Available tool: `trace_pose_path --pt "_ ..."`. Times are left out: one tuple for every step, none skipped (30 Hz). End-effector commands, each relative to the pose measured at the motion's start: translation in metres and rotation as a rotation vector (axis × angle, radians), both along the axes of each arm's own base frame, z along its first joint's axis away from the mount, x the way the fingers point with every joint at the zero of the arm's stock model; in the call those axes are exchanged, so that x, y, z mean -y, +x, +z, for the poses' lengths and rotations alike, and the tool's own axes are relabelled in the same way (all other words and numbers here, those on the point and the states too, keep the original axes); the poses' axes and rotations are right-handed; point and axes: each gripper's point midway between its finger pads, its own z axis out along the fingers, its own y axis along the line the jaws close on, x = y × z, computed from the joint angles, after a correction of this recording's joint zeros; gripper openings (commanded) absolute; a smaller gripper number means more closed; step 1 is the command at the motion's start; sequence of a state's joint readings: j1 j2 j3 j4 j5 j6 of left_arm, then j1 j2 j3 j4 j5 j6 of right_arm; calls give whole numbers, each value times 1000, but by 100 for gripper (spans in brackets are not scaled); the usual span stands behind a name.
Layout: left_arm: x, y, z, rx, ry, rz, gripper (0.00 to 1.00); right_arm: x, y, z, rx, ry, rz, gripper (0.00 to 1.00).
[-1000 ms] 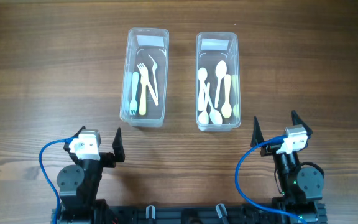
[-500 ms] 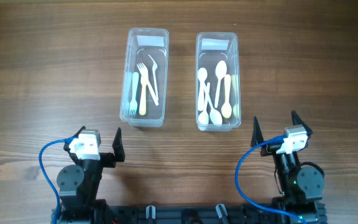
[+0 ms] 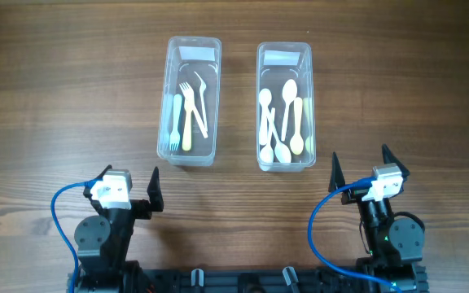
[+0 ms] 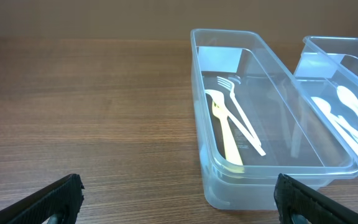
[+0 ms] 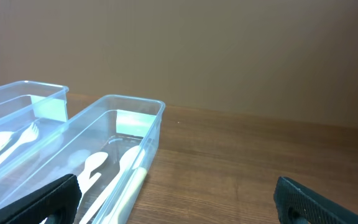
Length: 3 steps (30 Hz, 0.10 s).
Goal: Pack container
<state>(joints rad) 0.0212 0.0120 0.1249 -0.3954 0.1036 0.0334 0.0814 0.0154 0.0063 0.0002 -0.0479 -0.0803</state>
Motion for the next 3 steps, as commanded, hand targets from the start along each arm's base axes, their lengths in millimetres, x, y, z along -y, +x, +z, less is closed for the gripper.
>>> trace_pose_path --pt "4 0 -1 5 13 -28 100 3 0 3 13 9 -14 100" --pt "4 0 -1 5 13 -28 100 3 0 3 13 9 -14 100" --pt "4 0 -1 5 13 -28 100 3 0 3 13 9 -14 100"
